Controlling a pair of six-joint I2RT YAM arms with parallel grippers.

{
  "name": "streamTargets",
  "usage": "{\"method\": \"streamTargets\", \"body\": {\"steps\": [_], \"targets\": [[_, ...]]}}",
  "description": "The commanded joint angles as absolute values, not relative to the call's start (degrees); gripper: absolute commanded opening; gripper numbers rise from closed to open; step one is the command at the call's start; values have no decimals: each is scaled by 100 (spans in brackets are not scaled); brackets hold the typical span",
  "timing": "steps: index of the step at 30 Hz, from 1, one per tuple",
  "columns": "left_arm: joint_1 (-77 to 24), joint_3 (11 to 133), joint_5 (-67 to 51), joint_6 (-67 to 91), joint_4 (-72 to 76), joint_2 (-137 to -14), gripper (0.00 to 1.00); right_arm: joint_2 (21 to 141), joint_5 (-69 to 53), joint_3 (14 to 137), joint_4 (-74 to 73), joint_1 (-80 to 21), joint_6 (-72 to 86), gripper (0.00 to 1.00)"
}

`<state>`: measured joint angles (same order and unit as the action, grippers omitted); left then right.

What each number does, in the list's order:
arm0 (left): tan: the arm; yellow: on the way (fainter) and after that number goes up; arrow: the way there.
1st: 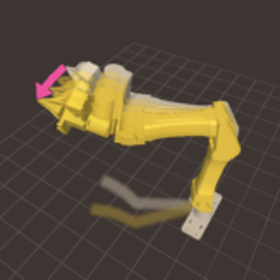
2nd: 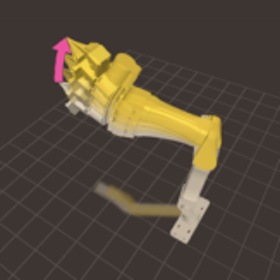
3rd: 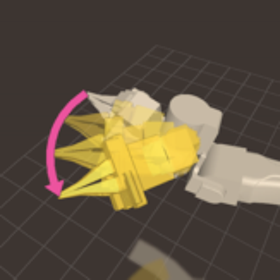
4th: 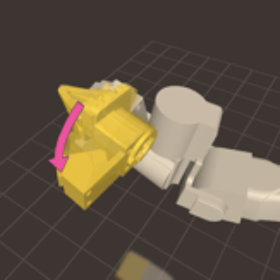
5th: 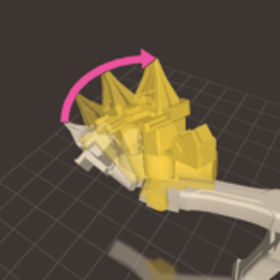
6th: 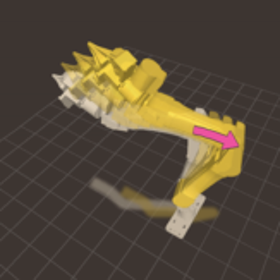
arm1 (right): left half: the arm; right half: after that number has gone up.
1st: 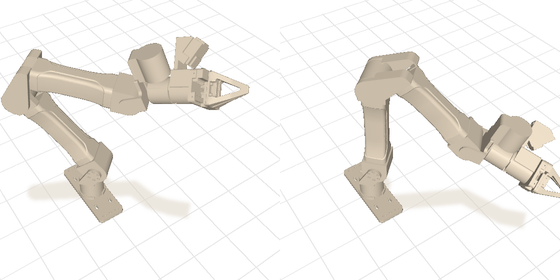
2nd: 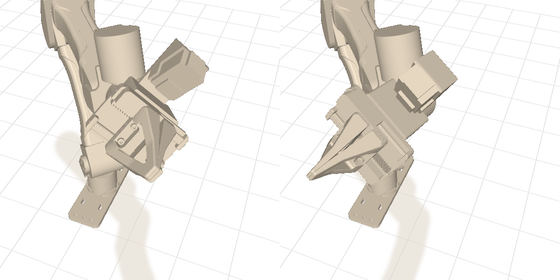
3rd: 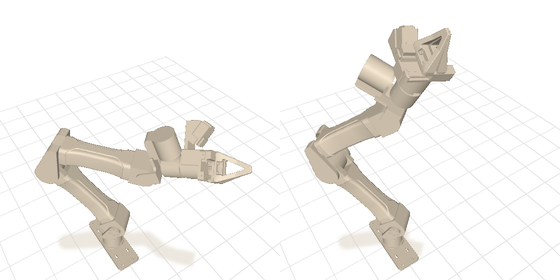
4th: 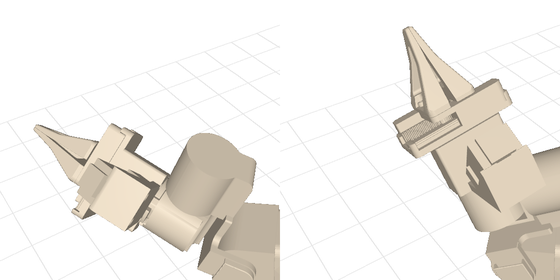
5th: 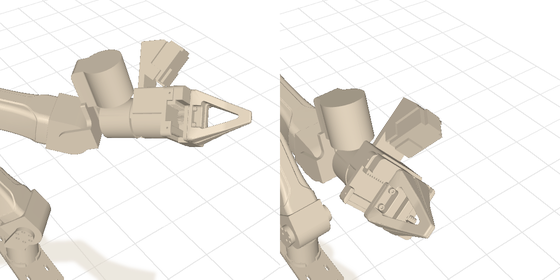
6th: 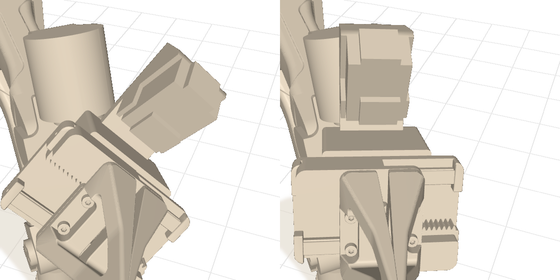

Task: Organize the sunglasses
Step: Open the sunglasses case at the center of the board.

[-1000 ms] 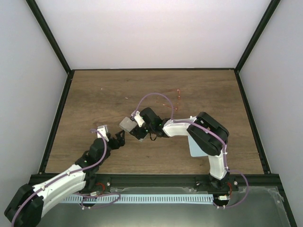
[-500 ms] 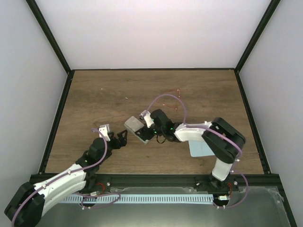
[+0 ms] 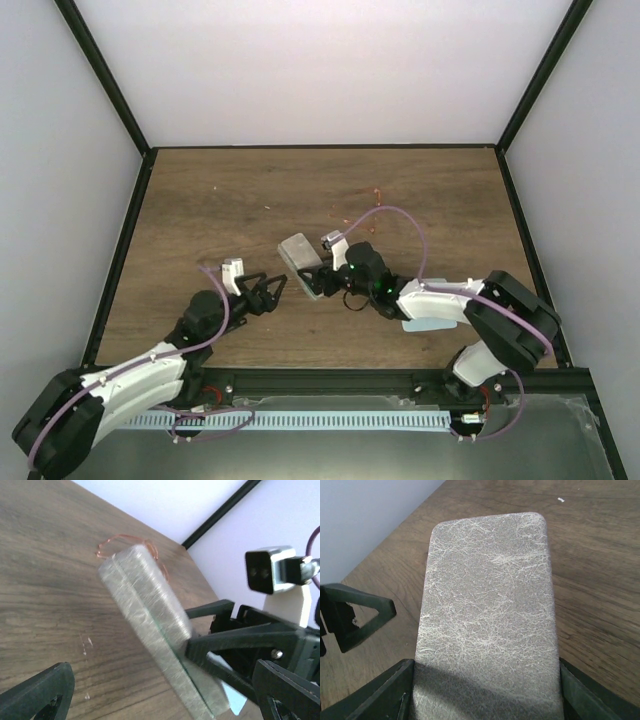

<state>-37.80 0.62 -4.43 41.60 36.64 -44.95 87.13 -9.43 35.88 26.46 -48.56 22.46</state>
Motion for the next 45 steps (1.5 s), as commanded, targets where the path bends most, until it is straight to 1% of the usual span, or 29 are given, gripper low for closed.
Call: {"method": "streamTargets", "body": {"steps": [1, 8, 12, 16, 24, 28, 32, 40, 45], "targets": [[-3753, -402, -942, 4220, 4353, -5007, 100, 8274, -606, 3411, 3315, -4847, 2412, 37], [-3758, -362, -1368, 4346, 5882, -6711, 100, 7550, -526, 2990, 3487, -4840, 2381, 37], [-3774, -287, -1699, 4414, 6561, -7201, 100, 7348, -315, 2913, 3306, -4843, 2241, 38], [-3788, -328, -1804, 4387, 6550, -6906, 100, 7330, -136, 2869, 3232, -4843, 2178, 38], [-3815, -302, -1640, 4258, 4994, -5217, 100, 7679, -432, 2991, 3439, -4841, 2297, 37], [-3814, -307, -1454, 4211, 4536, -4836, 100, 7740, -544, 3064, 3487, -4841, 2354, 36], [-3814, -250, -1363, 4243, 4682, -5155, 100, 7766, -674, 3125, 3543, -4838, 2410, 36], [-3823, -76, -1314, 4429, 5826, -6593, 100, 7715, -689, 3050, 3696, -4841, 2555, 36], [-3862, 27, -1313, 4361, 5728, -6544, 100, 7760, -699, 3032, 3715, -4843, 2574, 36]]}}
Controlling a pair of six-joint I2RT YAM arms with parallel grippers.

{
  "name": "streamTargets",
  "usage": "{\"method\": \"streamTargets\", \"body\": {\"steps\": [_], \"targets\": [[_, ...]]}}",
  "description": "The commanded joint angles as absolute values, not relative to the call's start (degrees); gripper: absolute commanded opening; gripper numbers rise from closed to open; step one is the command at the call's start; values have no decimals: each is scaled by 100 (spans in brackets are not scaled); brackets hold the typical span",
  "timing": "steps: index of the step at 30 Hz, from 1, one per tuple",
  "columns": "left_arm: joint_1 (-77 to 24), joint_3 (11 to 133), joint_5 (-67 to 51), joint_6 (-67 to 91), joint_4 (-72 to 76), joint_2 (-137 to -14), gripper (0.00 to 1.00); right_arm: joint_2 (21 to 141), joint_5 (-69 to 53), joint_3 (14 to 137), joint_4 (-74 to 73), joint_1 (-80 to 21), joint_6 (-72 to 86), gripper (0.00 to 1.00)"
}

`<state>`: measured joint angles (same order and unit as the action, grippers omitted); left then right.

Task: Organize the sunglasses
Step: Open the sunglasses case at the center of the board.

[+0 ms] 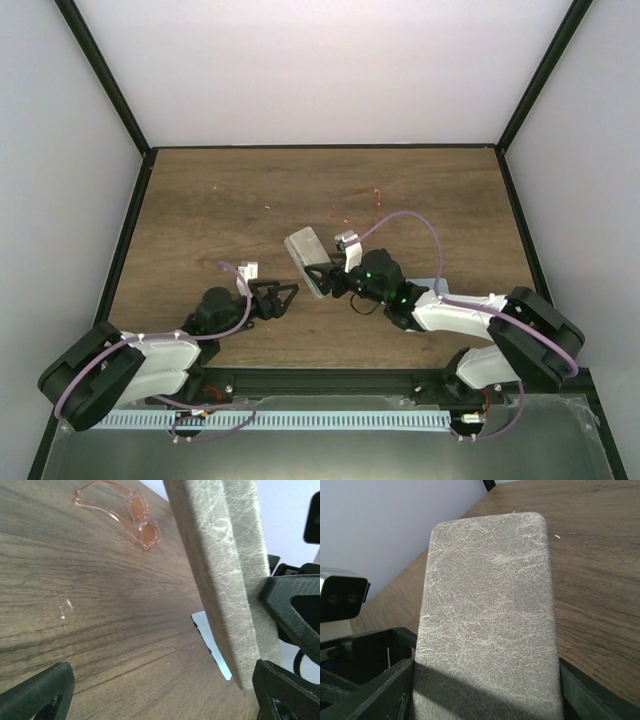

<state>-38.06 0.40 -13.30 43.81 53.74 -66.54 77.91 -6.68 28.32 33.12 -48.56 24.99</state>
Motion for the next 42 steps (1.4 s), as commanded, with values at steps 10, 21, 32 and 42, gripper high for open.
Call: {"method": "streamTargets", "body": {"steps": [10, 21, 32, 42], "targets": [[-4028, 315, -1126, 4252, 5301, -6421, 100, 7993, -811, 3135, 3856, -4848, 2646, 36], [-4130, 616, -1165, 4245, 5751, -7400, 100, 7964, -993, 3143, 3886, -4852, 2644, 36], [-4128, 741, -1026, 4199, 5655, -7503, 100, 7816, -1186, 3020, 3876, -4851, 2632, 36], [-4130, 773, -825, 4214, 5489, -7646, 100, 7506, -1274, 2930, 3876, -4851, 2629, 36]]}}
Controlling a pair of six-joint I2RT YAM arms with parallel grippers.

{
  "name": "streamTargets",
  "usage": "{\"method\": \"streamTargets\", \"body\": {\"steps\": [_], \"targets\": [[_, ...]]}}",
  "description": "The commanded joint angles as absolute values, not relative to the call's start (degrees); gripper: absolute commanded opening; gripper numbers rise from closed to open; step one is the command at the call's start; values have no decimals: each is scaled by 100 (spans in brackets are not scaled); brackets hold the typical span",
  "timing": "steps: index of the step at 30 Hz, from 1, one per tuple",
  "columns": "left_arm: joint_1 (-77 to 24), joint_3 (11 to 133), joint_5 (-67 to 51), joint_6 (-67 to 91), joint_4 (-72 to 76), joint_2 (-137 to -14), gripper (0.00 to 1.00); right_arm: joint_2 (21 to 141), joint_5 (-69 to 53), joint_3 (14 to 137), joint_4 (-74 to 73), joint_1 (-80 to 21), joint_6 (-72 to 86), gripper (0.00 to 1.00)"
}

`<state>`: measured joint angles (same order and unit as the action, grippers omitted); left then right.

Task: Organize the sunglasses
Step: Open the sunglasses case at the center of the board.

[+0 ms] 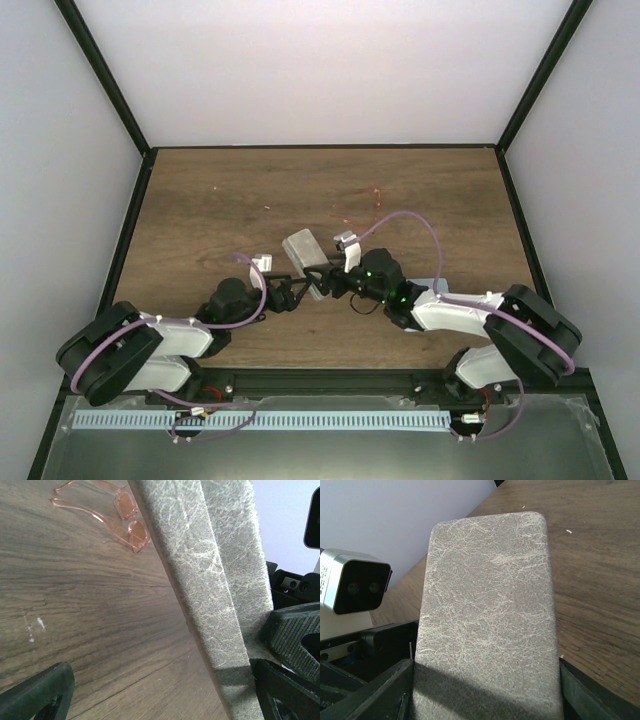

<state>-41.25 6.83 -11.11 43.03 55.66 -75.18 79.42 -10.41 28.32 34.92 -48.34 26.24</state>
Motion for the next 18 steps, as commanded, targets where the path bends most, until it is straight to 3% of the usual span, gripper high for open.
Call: {"method": "streamTargets", "body": {"steps": [1, 18], "targets": [[-4129, 767, -781, 4235, 5500, -7711, 100, 7432, -1300, 2913, 3876, -4852, 2614, 36], [-4121, 938, -448, 4338, 5683, -8358, 100, 6522, -1514, 2640, 3522, -4852, 2493, 36]]}}
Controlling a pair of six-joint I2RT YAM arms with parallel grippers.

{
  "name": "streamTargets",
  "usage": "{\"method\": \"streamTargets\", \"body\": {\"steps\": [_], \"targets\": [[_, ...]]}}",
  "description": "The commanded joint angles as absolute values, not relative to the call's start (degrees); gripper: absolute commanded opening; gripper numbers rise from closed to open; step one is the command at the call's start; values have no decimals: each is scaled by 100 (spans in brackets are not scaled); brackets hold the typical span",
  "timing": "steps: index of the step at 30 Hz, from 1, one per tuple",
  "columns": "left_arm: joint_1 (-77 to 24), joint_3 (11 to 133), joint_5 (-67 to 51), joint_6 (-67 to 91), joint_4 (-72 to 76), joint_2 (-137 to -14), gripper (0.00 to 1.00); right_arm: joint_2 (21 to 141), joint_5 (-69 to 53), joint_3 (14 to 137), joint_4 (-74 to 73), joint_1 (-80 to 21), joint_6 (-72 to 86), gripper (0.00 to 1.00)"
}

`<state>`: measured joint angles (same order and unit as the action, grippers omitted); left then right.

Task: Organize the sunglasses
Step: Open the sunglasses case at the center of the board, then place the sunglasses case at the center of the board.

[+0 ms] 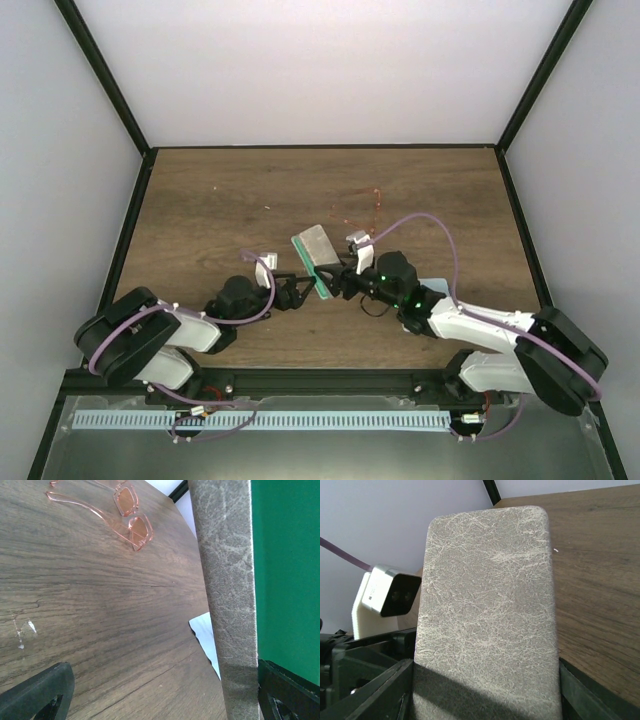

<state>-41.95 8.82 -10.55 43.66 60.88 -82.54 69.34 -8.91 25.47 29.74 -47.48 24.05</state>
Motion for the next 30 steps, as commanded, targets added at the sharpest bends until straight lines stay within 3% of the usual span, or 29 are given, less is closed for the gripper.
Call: {"method": "streamTargets", "body": {"steps": [1, 9, 16, 19, 22, 25, 30], "targets": [[-4119, 939, -414, 4328, 5662, -8354, 100, 6471, -1525, 2618, 3514, -4852, 2490, 36], [-4077, 910, -430, 4324, 5736, -8480, 100, 6121, -1464, 2415, 3421, -4851, 2501, 36], [-4086, 757, -687, 4380, 5668, -7945, 100, 6550, -1304, 2571, 3342, -4828, 2462, 36], [-4082, 560, -321, 4380, 4674, -6927, 100, 7058, -1052, 2940, 2952, -4765, 2493, 37], [-4071, 575, 507, 4285, 2882, -5263, 100, 7579, -1632, 3046, 3180, -4393, 2792, 36], [-4022, 742, 603, 4030, 1496, -4196, 100, 8106, -2171, 3121, 3553, -4258, 3123, 36], [-3999, 773, 712, 4126, 1035, -4024, 100, 9017, -2816, 3340, 4066, -4195, 3620, 36]]}}
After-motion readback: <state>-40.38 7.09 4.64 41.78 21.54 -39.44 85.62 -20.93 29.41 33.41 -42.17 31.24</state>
